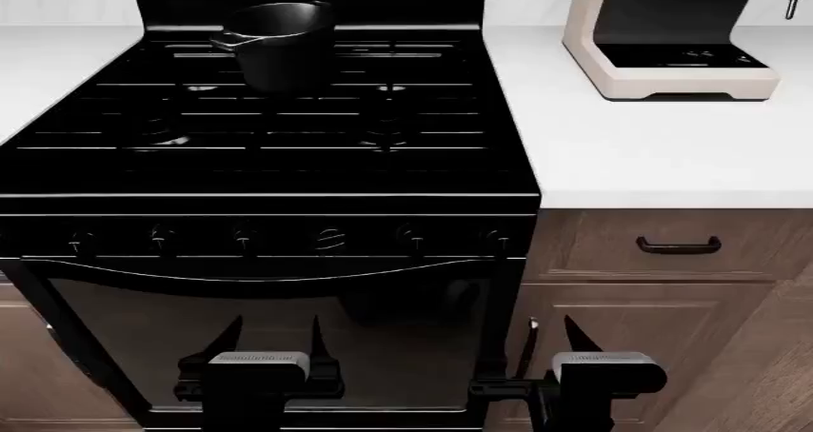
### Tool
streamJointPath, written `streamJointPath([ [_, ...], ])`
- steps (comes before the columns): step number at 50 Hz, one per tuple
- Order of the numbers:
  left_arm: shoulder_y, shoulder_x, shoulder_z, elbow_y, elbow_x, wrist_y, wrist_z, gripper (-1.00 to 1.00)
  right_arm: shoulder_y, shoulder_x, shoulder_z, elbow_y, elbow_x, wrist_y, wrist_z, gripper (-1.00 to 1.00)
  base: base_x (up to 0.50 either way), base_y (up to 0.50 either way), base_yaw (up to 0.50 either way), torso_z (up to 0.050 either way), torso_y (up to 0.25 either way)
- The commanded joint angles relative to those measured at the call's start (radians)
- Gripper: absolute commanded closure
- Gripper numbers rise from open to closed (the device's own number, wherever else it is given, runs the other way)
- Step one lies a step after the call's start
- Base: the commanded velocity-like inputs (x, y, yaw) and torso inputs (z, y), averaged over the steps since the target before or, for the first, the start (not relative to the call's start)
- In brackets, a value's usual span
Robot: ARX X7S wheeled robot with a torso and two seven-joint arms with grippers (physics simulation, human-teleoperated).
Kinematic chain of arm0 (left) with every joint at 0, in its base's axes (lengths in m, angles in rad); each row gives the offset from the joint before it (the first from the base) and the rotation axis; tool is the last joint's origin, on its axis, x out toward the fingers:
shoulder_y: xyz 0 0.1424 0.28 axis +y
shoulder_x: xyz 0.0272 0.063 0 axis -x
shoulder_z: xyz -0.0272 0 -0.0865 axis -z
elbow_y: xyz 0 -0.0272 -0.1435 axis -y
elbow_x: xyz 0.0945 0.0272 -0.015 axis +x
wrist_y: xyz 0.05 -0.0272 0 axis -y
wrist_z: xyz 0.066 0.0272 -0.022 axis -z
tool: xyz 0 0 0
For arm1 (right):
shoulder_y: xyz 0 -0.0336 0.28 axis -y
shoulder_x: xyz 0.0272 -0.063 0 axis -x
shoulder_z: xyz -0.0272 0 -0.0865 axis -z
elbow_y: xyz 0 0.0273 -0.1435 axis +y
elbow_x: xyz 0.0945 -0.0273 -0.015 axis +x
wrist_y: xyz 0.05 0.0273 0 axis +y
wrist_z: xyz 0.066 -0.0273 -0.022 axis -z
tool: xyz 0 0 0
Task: Turn off the center burner of the stove.
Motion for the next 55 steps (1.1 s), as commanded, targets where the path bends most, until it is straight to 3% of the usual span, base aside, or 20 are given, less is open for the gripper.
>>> streamJointPath([
  [1,0.0,-0.016,0.014,0.0,-0.016,0.0,-0.023,-1.0,0.003,0.015,-0.021,0.005,0.014,0.003,0.021,-1.0,0.0,0.0,0.0,0.0,0.0],
  [55,-0.007,-0.098,0.108,-0.015,-0.101,0.012,-0.131,-1.0,0.008,0.099,-0.131,0.018,0.1,-0.022,0.117,-1.0,0.0,0.04,0.0,0.0,0.0],
])
